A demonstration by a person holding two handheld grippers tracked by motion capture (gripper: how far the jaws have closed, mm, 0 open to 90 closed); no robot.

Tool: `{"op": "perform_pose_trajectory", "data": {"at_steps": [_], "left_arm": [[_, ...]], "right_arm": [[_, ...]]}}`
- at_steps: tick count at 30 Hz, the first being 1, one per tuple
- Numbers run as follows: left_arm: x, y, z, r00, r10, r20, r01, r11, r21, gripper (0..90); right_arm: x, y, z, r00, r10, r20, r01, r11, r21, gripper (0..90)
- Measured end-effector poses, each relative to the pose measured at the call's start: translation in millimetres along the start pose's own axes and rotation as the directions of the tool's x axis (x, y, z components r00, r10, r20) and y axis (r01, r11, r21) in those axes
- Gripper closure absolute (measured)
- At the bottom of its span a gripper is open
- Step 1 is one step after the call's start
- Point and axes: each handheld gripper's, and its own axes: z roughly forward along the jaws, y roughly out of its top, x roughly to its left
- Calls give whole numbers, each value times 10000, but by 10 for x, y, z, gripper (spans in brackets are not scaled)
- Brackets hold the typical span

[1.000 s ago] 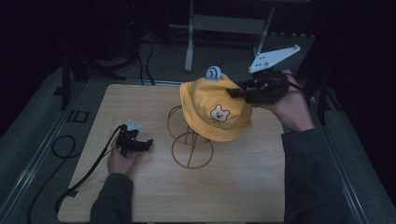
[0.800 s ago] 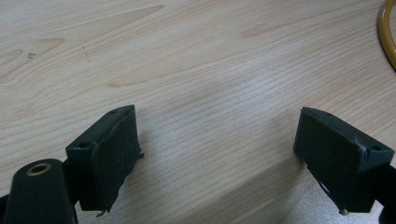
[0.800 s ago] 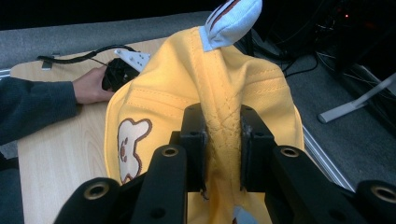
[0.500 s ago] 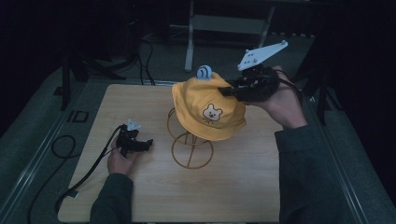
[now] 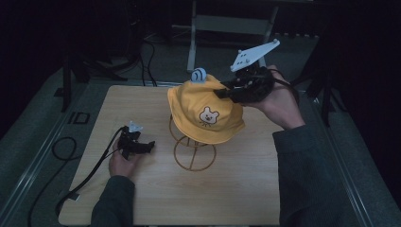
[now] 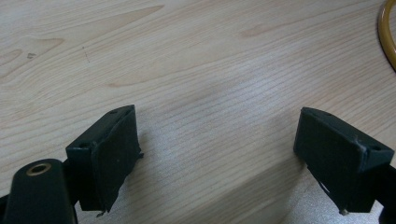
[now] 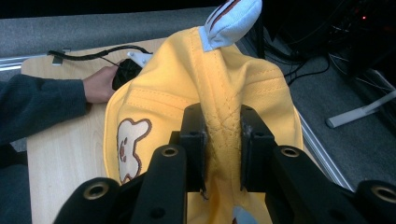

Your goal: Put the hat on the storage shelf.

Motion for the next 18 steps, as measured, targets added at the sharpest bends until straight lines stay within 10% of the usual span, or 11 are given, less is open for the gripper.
{"op": "perform_pose_trajectory", "data": {"at_steps": [18], "left_arm": [[-1,-1,1,10000,-3,-8,3,10000,-16,139]], "right_arm": [[18,137,261,9996,-203,-182,216,9971,726,748]]}}
